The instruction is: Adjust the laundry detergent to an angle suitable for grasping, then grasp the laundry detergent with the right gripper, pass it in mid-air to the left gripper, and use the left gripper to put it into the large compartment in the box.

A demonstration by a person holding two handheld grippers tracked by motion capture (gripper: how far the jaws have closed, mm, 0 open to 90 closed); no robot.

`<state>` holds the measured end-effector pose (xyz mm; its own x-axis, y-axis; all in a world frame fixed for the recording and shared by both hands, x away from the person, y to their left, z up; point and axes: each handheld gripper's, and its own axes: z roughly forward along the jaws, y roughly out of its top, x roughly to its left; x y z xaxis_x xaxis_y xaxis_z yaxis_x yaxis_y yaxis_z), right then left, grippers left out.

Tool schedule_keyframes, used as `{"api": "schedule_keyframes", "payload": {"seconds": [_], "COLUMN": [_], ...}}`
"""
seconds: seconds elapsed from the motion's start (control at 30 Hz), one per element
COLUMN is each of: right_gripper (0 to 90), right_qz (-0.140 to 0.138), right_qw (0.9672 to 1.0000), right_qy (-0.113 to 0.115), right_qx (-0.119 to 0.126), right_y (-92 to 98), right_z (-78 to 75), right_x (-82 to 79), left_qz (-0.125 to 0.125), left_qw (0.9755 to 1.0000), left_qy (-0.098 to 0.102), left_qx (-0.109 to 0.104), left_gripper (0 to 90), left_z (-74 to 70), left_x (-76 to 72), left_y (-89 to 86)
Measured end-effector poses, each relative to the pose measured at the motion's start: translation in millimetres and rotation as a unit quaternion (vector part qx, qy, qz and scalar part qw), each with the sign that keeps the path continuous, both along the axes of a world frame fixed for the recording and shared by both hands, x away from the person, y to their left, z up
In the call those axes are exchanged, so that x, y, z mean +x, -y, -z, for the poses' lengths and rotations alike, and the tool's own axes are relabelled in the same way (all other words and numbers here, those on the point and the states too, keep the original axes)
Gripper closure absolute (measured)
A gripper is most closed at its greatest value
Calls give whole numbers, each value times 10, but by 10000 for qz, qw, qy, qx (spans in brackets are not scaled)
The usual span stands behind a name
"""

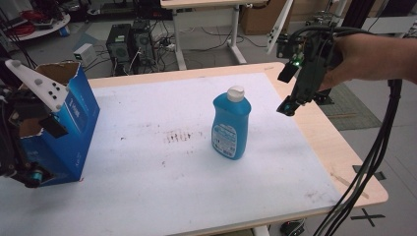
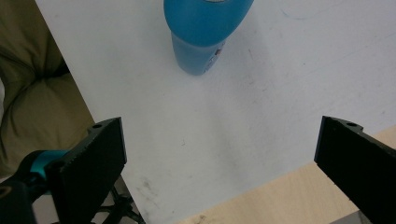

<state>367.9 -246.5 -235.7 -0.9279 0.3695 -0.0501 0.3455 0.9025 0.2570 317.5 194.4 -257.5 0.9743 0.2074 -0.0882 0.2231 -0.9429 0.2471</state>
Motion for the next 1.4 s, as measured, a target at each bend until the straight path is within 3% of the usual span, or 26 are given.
{"api": "schedule_keyframes", "payload": {"seconds": [0.57, 1.13, 1.4], "right_gripper": [13, 13, 13], "right_qz": [68, 371, 655], "right_qw": [9998, 9983, 9952], "right_qy": [72, 105, 161], "right_qx": [153, 427, 710], "right_y": [29, 61, 119], "right_z": [19, 96, 133], "right_x": [-37, -98, -104], "left_qz": [-1, -45, -29], "left_qw": [10000, 9999, 9999], "left_qy": [44, 75, 94], "left_qx": [-37, -88, -94], "left_gripper": [17, 17, 17], "left_z": [-10, -8, -8], "left_x": [13, -16, -9], "left_y": [9, -3, 25]}}
